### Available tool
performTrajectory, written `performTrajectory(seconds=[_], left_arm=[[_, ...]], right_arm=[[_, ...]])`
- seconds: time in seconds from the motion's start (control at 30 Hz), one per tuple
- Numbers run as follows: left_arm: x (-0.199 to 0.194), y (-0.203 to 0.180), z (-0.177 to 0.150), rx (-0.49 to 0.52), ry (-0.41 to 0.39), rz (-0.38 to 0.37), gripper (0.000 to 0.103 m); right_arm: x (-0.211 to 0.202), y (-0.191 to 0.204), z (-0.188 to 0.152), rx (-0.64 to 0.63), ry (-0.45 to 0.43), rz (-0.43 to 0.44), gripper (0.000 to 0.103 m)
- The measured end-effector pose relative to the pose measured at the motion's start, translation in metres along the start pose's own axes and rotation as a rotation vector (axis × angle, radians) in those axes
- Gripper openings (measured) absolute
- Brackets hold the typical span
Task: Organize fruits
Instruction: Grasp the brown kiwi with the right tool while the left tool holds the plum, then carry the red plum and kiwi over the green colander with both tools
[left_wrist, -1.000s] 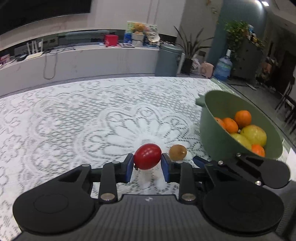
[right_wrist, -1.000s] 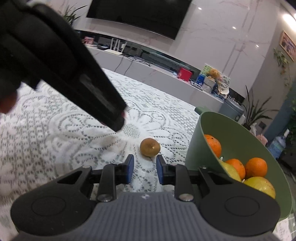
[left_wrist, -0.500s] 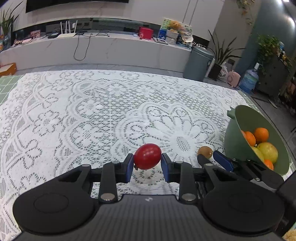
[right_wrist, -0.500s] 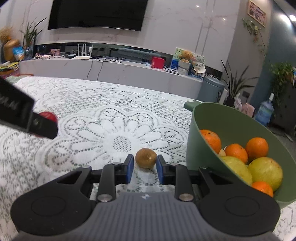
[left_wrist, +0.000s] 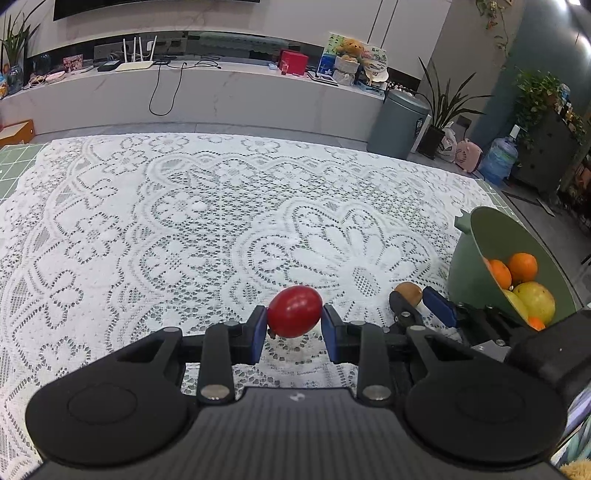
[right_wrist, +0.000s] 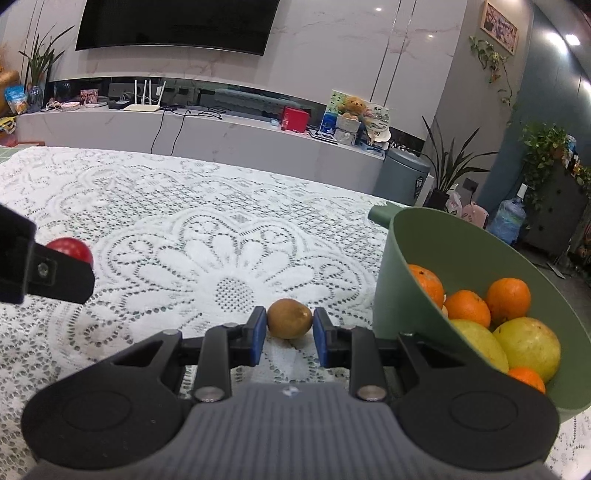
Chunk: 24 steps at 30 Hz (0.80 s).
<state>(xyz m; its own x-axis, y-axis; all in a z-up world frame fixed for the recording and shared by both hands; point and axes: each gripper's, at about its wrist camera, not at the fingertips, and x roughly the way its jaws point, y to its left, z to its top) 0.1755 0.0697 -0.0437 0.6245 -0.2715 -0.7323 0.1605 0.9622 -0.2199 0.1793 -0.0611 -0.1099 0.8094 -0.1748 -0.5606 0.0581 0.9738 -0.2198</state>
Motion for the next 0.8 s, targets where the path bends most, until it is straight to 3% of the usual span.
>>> performTrajectory(seconds=[0.37,0.6,0.8], left_arm=[[-0.012,0.004,-0.004,-0.021,-0.012,-0.007,0.035],[-0.029,-0.013,-0.004,0.016,-0.025,-0.020,0.035],[-0.046,-0.039,-0.002,0.035,-0.026,-0.081,0.035]], right_arm=[[-0.039,-0.011,0.002,-0.012,-0.048,0.099,0.024],[-0.077,-0.043,0.006,-0.029,-0.089,0.227,0.024],[-0.102,-0.080,0.008,-0.051,-0.121,0.303,0.024]])
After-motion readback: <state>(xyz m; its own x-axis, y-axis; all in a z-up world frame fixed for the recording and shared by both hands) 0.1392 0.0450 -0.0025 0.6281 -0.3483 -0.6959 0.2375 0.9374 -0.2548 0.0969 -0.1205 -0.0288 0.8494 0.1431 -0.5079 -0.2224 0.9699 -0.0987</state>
